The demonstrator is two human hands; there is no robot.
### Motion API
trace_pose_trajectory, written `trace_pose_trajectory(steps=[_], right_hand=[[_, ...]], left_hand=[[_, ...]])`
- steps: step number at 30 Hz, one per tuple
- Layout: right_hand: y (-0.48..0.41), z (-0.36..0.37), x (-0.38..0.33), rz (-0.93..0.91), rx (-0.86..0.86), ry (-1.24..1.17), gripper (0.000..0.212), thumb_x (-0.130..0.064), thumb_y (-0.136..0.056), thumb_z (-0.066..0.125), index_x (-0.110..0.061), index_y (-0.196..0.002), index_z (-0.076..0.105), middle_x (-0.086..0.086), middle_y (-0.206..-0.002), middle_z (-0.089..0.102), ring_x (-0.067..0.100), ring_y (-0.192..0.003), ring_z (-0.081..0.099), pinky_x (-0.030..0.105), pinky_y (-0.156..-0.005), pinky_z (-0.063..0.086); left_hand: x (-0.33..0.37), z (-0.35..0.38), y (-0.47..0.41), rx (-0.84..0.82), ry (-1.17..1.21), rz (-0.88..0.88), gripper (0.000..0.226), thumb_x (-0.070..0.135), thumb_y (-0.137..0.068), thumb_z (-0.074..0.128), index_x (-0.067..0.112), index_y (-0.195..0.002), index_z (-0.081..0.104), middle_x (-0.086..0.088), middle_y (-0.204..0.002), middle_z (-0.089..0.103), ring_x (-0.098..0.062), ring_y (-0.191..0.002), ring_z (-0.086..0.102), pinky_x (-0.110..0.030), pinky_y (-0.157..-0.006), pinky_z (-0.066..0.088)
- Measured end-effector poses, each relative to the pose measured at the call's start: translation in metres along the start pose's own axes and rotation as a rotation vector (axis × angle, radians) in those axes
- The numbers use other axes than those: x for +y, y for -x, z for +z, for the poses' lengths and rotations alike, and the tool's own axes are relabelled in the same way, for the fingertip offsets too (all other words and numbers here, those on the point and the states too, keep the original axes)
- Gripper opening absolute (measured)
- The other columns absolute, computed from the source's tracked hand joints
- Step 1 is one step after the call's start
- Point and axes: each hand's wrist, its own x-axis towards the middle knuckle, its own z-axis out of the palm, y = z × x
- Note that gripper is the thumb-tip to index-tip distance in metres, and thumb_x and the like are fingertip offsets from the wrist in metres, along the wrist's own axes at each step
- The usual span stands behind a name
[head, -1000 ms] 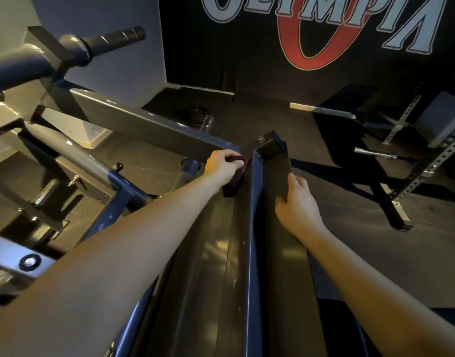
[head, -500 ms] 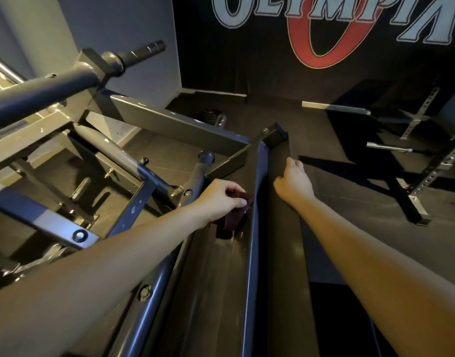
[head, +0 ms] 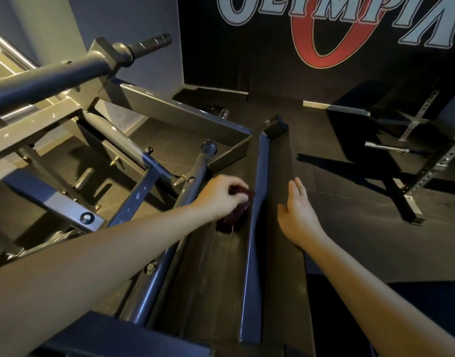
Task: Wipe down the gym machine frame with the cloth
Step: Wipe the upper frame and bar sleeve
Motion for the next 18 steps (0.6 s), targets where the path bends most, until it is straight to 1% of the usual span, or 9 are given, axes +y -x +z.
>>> trace_pose_trajectory(steps=[2, 5, 6, 8, 11, 13, 14, 16, 18], right_hand=[[0.001, 0.001, 0.002, 0.000, 0.002, 0.001, 0.074, -0.013, -0.104, 0.052, -0.015, -0.163, 0.007, -0.001, -0.171, -0.007, 0.024, -0.151, 0.028, 0.031, -0.109, 0.037], [0.001, 0.003, 0.004, -0.002, 0.015, 0.015, 0.074, -0.013, -0.104, 0.053, -0.016, -0.163, 0.009, -0.003, -0.171, -0.006, 0.023, -0.150, 0.032, 0.023, -0.098, 0.036], [0.001, 0.003, 0.005, -0.003, 0.017, 0.011, 0.073, -0.013, -0.103, 0.053, -0.017, -0.163, 0.010, -0.003, -0.171, -0.006, 0.023, -0.149, 0.032, 0.022, -0.096, 0.034], [0.000, 0.004, 0.005, 0.000, 0.023, -0.004, 0.073, -0.014, -0.104, 0.053, -0.017, -0.163, 0.010, -0.004, -0.171, -0.005, 0.023, -0.149, 0.033, 0.023, -0.097, 0.034], [0.001, 0.004, 0.004, 0.021, 0.017, -0.027, 0.073, -0.018, -0.104, 0.054, -0.016, -0.163, 0.011, -0.003, -0.171, -0.004, 0.021, -0.142, 0.043, 0.023, -0.093, 0.038], [0.002, 0.003, 0.004, 0.020, 0.012, -0.033, 0.073, -0.019, -0.104, 0.055, -0.016, -0.162, 0.012, -0.002, -0.171, -0.004, 0.019, -0.136, 0.049, 0.019, -0.087, 0.038], [0.002, 0.003, 0.005, 0.016, 0.009, -0.031, 0.072, -0.019, -0.104, 0.055, -0.015, -0.162, 0.012, -0.001, -0.171, -0.004, 0.019, -0.133, 0.051, 0.015, -0.083, 0.039], [0.003, 0.003, 0.005, 0.011, 0.006, -0.028, 0.072, -0.019, -0.104, 0.055, -0.015, -0.162, 0.013, -0.002, -0.171, -0.004, 0.018, -0.130, 0.053, 0.014, -0.072, 0.038], [0.002, 0.004, 0.005, 0.012, 0.011, -0.021, 0.072, -0.019, -0.104, 0.055, -0.016, -0.162, 0.013, -0.002, -0.171, -0.004, 0.019, -0.132, 0.052, 0.017, -0.079, 0.038]], left_hand=[[-0.008, 0.006, -0.034, 0.090, -0.031, -0.030, 0.018, 0.025, -0.097, 0.067, 0.030, -0.115, 0.070, 0.010, -0.113, 0.068, -0.007, -0.108, 0.061, -0.030, -0.096, 0.047], [-0.016, 0.007, -0.047, 0.116, -0.019, -0.077, 0.017, 0.026, -0.097, 0.068, 0.029, -0.113, 0.072, 0.008, -0.111, 0.069, -0.012, -0.110, 0.063, -0.031, -0.094, 0.049], [-0.017, 0.004, -0.039, 0.081, -0.007, -0.064, 0.017, 0.027, -0.096, 0.068, 0.028, -0.113, 0.072, 0.009, -0.109, 0.069, -0.010, -0.108, 0.063, -0.030, -0.094, 0.050], [-0.013, -0.005, -0.003, -0.051, 0.017, -0.015, 0.017, 0.028, -0.095, 0.070, 0.030, -0.112, 0.071, 0.014, -0.106, 0.068, -0.003, -0.103, 0.064, -0.027, -0.092, 0.052], [-0.002, -0.020, 0.073, -0.286, 0.048, 0.034, 0.018, 0.026, -0.094, 0.071, 0.039, -0.106, 0.068, 0.017, -0.103, 0.068, 0.005, -0.099, 0.065, -0.019, -0.081, 0.054], [0.005, -0.024, 0.118, -0.412, 0.087, 0.012, 0.018, 0.024, -0.093, 0.072, 0.035, -0.108, 0.070, 0.019, -0.103, 0.067, 0.003, -0.100, 0.066, -0.017, -0.080, 0.055], [0.006, -0.024, 0.133, -0.436, 0.101, 0.003, 0.018, 0.023, -0.094, 0.072, 0.032, -0.109, 0.072, 0.018, -0.103, 0.067, 0.001, -0.100, 0.067, -0.017, -0.080, 0.056], [0.008, -0.021, 0.142, -0.405, 0.075, 0.020, 0.017, 0.024, -0.094, 0.071, 0.031, -0.110, 0.072, 0.019, -0.104, 0.066, 0.001, -0.102, 0.065, -0.018, -0.083, 0.055], [0.011, -0.018, 0.122, -0.335, 0.022, 0.062, 0.018, 0.027, -0.096, 0.069, 0.035, -0.111, 0.069, 0.021, -0.105, 0.064, 0.005, -0.104, 0.062, -0.017, -0.086, 0.054]])
